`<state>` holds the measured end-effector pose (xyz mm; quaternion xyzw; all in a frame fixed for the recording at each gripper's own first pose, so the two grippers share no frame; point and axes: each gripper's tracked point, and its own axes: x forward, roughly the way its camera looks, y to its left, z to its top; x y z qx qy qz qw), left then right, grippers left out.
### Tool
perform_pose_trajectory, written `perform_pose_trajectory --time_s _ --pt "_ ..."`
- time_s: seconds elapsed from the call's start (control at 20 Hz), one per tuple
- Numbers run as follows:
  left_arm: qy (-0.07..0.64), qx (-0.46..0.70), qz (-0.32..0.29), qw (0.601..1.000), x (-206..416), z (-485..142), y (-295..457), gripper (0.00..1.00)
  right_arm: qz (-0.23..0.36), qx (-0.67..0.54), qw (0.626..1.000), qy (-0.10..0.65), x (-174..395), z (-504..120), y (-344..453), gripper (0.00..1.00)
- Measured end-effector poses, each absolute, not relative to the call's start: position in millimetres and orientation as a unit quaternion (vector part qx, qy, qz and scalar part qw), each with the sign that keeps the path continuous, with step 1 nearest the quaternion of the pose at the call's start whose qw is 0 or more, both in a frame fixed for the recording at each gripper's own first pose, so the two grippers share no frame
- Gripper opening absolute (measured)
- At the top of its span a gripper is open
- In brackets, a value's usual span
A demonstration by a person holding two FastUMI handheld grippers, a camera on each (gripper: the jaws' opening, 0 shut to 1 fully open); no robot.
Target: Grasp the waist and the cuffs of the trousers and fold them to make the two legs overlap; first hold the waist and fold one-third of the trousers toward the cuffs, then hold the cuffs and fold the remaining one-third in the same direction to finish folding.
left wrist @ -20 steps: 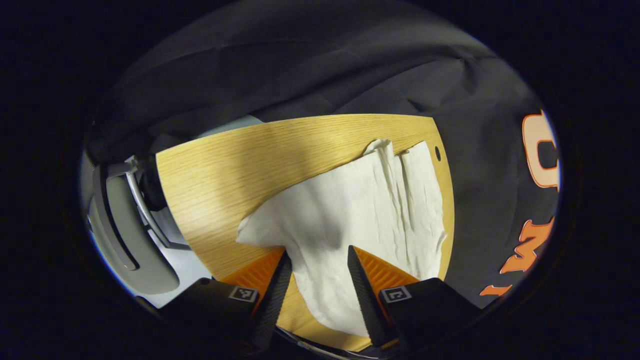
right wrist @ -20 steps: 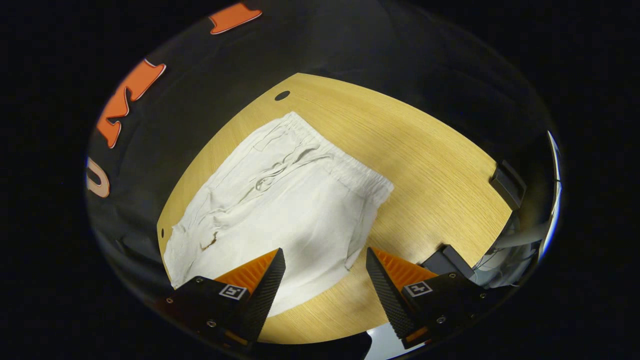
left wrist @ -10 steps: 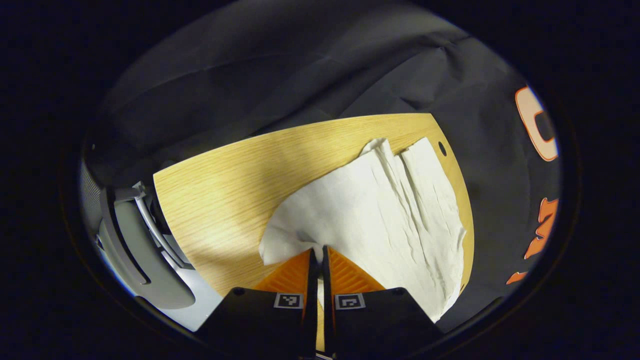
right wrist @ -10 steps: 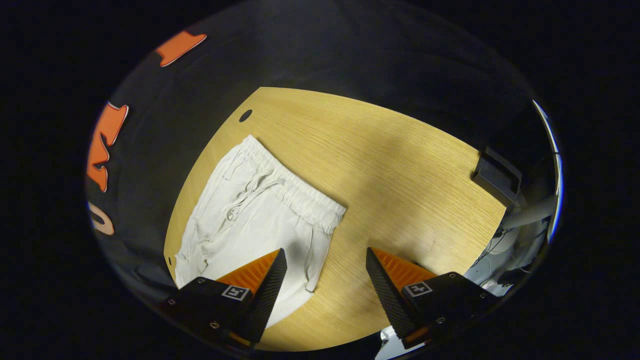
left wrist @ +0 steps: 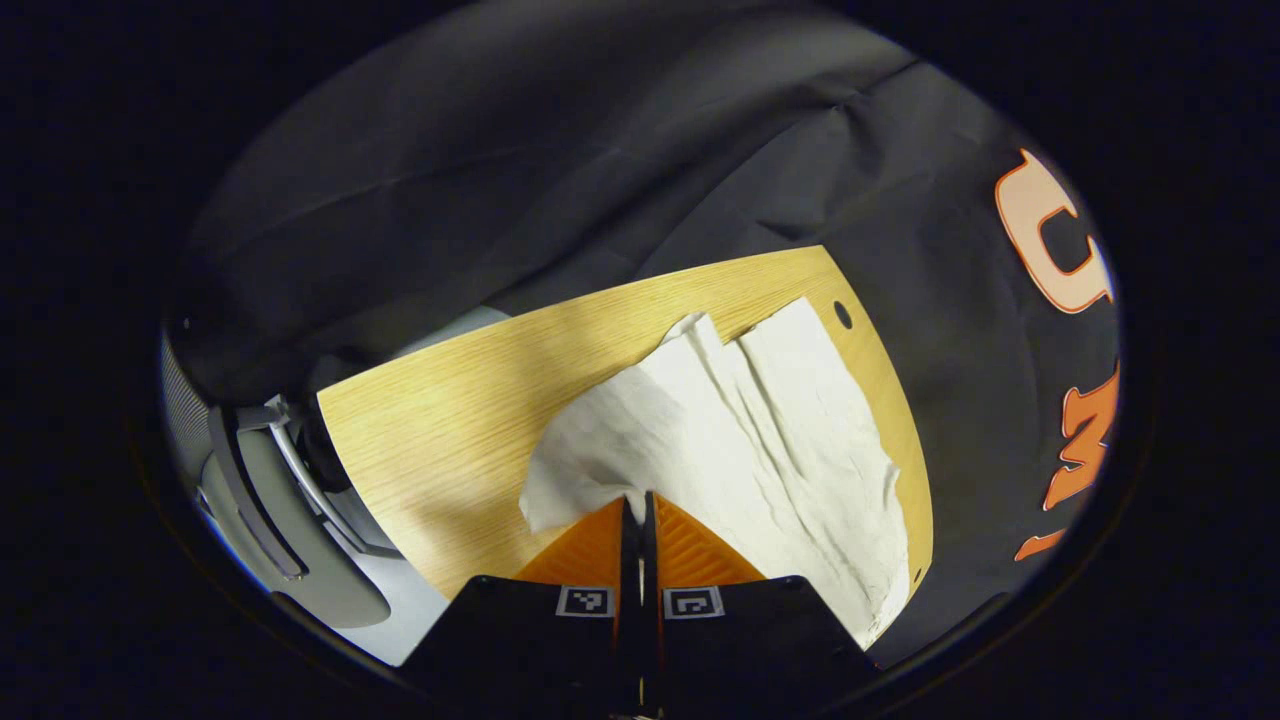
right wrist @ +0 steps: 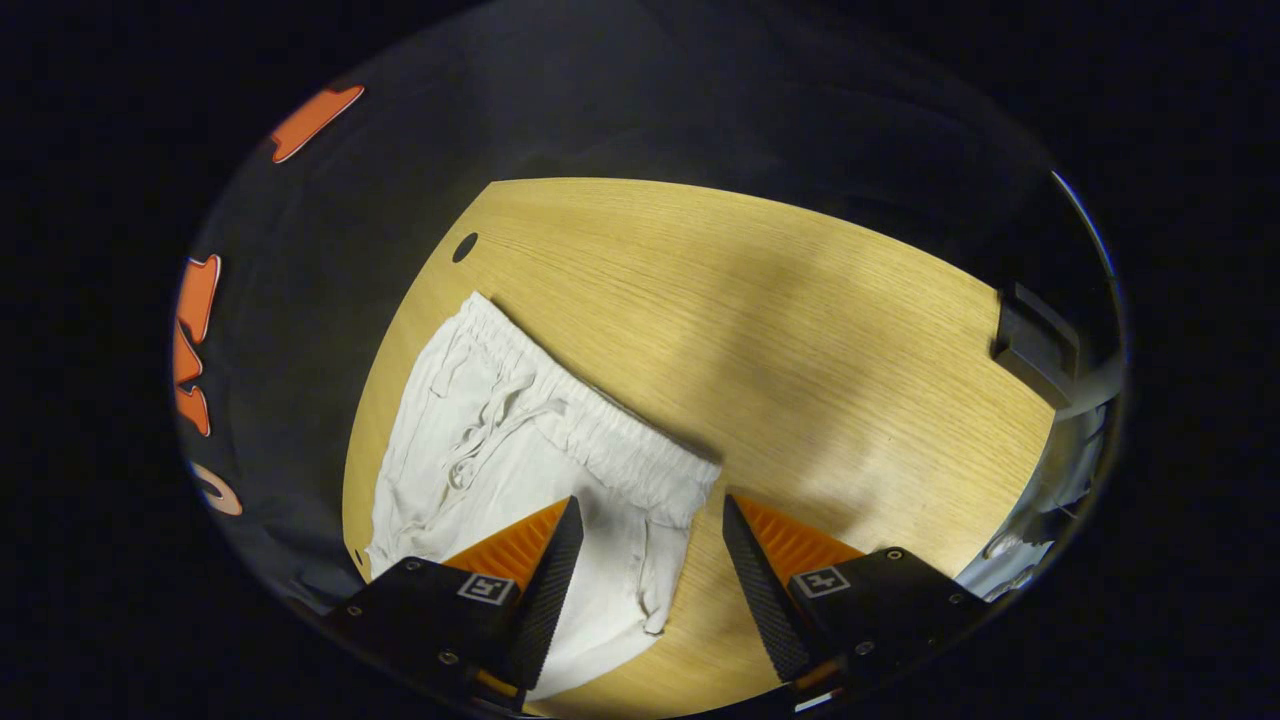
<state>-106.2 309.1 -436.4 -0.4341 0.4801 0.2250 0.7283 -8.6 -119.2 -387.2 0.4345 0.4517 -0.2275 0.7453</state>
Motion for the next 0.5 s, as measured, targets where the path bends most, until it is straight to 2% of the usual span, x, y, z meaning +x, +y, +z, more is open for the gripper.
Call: perform_pose_trajectory --time_s 0.1,0.25,0.3,0.4,0.45,0.5 --pt "0.474 -0.432 0.218 0.736 -99.7 -426.1 307.1 0.04 -0.232 0.438 0.738 0.458 -7.1 -392.0 -118.0 0.81" --pt "0.472 -0.422 0.209 0.746 -93.4 -415.7 304.3 0.04 -0.253 0.446 0.733 0.447 -1.7 -395.7 -126.2 0.65" --pt "0.471 -0.42 0.208 0.747 -92.7 -413.6 304.0 0.04 -0.255 0.45 0.73 0.446 -2.0 -396.6 -127.3 0.51" --pt "0.47 -0.42 0.206 0.748 -90.2 -408.9 300.8 0.04 -0.262 0.461 0.721 0.447 -1.6 -401.2 -128.4 0.41" --pt "0.47 -0.42 0.204 0.749 -88.9 -405.9 300.1 0.04 -0.265 0.472 0.717 0.439 2.9 -398.7 -129.8 0.14" --pt "0.468 -0.42 0.203 0.751 -87.2 -402.9 300.5 0.04 -0.264 0.479 0.72 0.427 8.3 -394.8 -131.1 0.11"
